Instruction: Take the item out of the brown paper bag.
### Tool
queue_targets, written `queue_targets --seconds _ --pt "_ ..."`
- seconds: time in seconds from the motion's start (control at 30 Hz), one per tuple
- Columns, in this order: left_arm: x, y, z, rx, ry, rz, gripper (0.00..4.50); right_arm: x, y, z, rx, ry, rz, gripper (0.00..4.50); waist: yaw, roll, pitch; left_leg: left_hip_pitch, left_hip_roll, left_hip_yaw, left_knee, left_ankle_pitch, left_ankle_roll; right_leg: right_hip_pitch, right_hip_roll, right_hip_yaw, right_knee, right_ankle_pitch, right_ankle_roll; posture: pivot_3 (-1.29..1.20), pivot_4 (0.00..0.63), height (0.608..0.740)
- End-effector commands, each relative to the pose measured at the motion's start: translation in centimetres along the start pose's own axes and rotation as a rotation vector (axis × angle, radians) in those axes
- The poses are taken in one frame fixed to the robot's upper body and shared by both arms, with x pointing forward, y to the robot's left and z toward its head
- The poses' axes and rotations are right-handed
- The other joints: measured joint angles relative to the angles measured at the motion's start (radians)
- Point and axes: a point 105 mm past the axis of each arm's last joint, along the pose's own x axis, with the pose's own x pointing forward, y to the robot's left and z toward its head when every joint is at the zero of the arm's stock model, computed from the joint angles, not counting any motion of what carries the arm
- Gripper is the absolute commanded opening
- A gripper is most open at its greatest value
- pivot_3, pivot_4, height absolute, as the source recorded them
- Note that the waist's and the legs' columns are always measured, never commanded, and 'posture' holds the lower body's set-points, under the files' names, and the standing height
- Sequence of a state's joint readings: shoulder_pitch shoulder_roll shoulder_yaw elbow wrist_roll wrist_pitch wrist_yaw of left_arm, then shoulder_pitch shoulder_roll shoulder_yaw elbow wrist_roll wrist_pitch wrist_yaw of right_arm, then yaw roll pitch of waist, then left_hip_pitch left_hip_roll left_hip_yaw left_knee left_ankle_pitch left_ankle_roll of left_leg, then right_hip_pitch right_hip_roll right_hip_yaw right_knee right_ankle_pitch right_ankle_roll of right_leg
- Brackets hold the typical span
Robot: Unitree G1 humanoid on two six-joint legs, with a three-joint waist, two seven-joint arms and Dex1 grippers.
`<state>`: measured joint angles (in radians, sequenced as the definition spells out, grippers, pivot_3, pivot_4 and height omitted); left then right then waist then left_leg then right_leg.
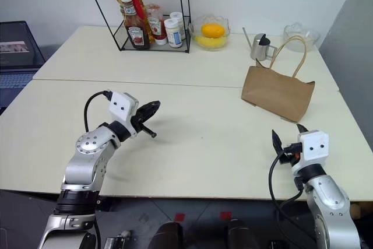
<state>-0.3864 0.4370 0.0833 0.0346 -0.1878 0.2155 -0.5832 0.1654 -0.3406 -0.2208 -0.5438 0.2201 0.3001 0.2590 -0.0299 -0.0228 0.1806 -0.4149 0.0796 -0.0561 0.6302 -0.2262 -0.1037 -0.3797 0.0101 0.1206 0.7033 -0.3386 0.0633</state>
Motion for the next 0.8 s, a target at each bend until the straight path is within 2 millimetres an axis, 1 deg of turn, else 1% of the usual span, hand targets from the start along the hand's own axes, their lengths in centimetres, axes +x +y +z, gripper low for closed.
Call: queue_targets --seconds 0.03,0.17,0.53,0.8 --pt "-0.1 -0.1 2.1 0.026 -0.072 -0.025 0.04 -0.2 -0.3 1.4 -0.014 -0.053 -0.012 3.80 0.000 0.000 0.000 0.000 0.000 0.000 0.000 0.000 0.000 0.000 0.000 0.000 0.000 0.000 0.000 0.00 0.150 0.740" --pt "-0.1 0.0 1.7 0.037 -0.037 -0.025 0.04 -0.5 -0.3 1.0 -0.009 -0.046 -0.017 3.80 0.000 0.000 0.000 0.000 0.000 0.000 0.000 0.000 0.000 0.000 0.000 0.000 0.000 0.000 0.000 0.00 0.150 0.740" --pt "0.0 -0.3 1.8 0.031 -0.035 -0.029 0.04 -0.7 -0.3 0.1 0.001 -0.023 -0.038 3.80 0.000 0.000 0.000 0.000 0.000 0.000 0.000 0.000 0.000 0.000 0.000 0.000 0.000 0.000 0.000 0.00 0.150 0.740" --pt "0.2 -0.3 1.8 0.024 -0.034 -0.027 0.04 -0.4 -0.3 0.1 0.007 -0.007 -0.055 3.80 0.000 0.000 0.000 0.000 0.000 0.000 0.000 0.000 0.000 0.000 0.000 0.000 0.000 0.000 0.000 0.00 0.150 0.740"
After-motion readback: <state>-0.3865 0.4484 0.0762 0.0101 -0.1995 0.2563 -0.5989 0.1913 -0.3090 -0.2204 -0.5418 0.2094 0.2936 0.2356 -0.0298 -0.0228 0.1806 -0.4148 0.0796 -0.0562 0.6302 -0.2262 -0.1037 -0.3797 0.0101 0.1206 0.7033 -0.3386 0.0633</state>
